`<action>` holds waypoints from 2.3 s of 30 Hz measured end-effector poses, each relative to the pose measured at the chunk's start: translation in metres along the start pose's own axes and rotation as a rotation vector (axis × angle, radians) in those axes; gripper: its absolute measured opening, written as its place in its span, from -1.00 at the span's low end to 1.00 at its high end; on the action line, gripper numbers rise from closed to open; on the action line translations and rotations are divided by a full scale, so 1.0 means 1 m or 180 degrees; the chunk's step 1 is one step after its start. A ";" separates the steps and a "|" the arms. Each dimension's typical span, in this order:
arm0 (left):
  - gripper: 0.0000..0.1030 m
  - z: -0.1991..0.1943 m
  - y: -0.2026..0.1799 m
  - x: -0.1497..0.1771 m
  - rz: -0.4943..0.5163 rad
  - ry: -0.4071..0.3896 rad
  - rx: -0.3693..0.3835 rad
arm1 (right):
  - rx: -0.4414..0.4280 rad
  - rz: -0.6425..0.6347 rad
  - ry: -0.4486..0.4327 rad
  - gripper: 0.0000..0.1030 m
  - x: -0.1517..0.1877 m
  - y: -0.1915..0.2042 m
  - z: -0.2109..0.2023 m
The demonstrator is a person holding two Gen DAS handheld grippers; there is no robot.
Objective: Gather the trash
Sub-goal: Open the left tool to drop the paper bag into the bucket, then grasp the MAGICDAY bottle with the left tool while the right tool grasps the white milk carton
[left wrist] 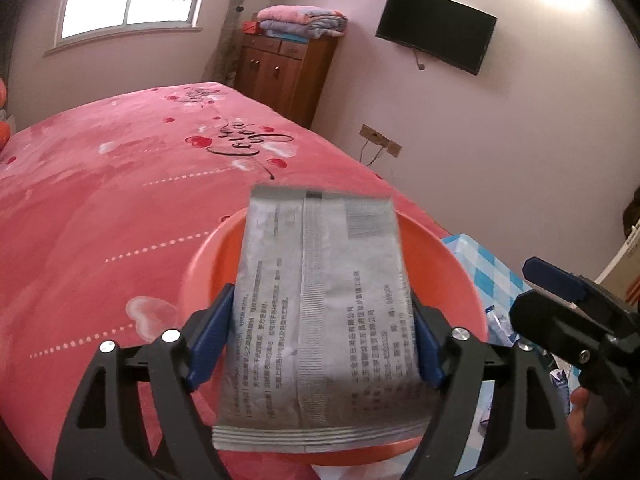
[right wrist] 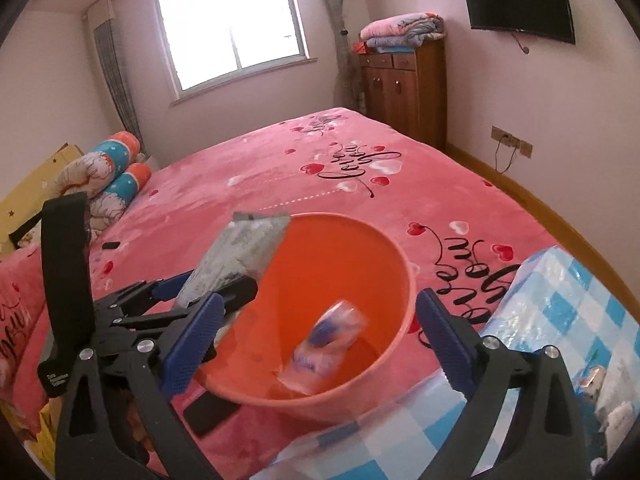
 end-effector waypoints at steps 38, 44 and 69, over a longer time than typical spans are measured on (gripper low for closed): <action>0.92 -0.020 -0.135 0.034 0.0856 -0.0313 0.0642 | 0.0663 0.1150 -0.0512 0.86 0.122 -0.106 -0.083; 0.92 -0.011 -0.167 0.047 0.1033 -0.0247 0.0657 | 0.0729 0.1245 -0.0535 0.86 0.140 -0.126 -0.089; 0.92 0.066 -0.283 0.110 0.1651 0.0245 0.0796 | 0.1142 0.1683 -0.0468 0.86 0.221 -0.233 -0.102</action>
Point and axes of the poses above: each gripper's, at about its wrist camera, not at the fingertips, and z roughly the way its jaws point, y to its left, x to its underside, the point moved 10 cm from there along z, roughly the way its jaws point, and after that the axes turned 12 degrees about y, right-handed, at the moved point
